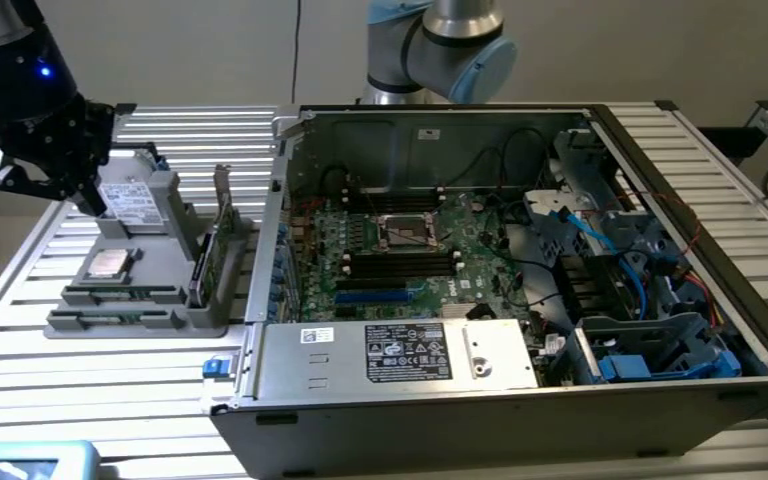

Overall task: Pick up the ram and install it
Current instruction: 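Pick up the ram and move it above insertion slot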

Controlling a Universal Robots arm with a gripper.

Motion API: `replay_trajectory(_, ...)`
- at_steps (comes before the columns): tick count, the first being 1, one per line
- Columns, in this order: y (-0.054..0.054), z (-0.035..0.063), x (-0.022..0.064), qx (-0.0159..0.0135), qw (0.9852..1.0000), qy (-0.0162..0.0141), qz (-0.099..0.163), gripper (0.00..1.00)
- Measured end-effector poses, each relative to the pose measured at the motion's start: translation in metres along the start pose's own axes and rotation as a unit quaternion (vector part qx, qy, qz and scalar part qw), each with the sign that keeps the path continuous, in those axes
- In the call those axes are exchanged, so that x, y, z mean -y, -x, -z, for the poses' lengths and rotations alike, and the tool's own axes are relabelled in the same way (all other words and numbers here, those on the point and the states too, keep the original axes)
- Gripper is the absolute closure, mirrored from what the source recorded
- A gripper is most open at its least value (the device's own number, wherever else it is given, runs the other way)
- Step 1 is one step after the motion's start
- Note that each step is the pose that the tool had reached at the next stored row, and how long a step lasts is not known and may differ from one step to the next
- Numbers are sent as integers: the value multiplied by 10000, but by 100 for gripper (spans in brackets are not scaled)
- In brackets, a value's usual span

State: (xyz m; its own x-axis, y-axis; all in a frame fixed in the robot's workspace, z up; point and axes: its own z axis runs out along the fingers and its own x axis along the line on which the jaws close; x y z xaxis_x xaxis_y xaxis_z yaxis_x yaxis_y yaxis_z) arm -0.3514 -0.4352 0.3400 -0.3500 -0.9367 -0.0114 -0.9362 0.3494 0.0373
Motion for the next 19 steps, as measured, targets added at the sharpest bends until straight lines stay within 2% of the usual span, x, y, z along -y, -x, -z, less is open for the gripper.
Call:
replay_trajectory(4,0,0,0,-13,9993,4,367,89)
replay_trajectory(10,2,0,-1,-32,9962,10,871,89)
replay_trajectory(14,2,0,-1,-43,9931,13,1169,89)
replay_trajectory(19,3,0,-1,-58,9875,18,1572,89)
